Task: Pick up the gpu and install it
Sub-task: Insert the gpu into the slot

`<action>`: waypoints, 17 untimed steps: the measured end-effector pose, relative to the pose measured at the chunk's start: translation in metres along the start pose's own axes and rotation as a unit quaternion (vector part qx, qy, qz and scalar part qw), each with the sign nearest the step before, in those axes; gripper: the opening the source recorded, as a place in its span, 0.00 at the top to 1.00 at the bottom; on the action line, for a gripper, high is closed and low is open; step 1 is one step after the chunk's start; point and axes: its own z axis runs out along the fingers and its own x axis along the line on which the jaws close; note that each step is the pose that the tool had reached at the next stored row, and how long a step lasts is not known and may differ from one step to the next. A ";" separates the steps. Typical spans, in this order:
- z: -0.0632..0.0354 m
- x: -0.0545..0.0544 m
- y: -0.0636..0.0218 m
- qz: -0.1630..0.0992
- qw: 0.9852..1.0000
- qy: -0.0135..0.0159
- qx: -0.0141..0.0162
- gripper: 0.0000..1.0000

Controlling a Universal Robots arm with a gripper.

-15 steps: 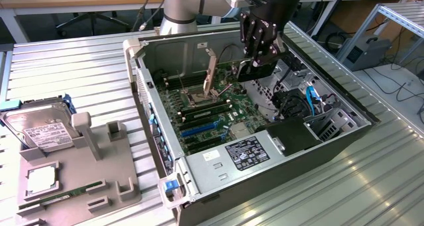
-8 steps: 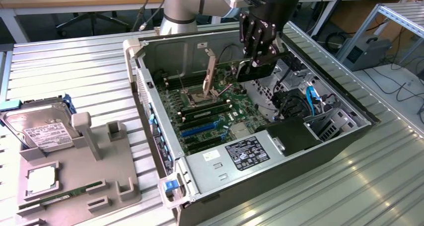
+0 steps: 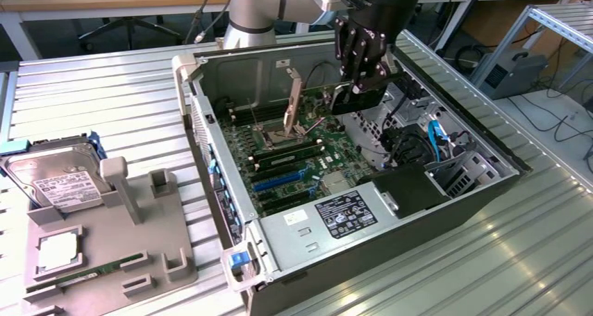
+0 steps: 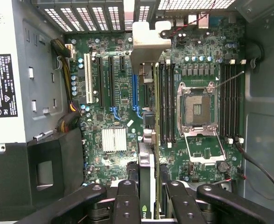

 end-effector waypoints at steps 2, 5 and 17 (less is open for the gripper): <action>0.0000 0.000 0.0001 0.000 1.000 0.000 0.000 0.73; 0.0002 0.000 0.0046 0.000 1.000 0.000 0.000 0.73; 0.0070 0.001 0.0163 0.000 1.000 0.000 0.000 0.73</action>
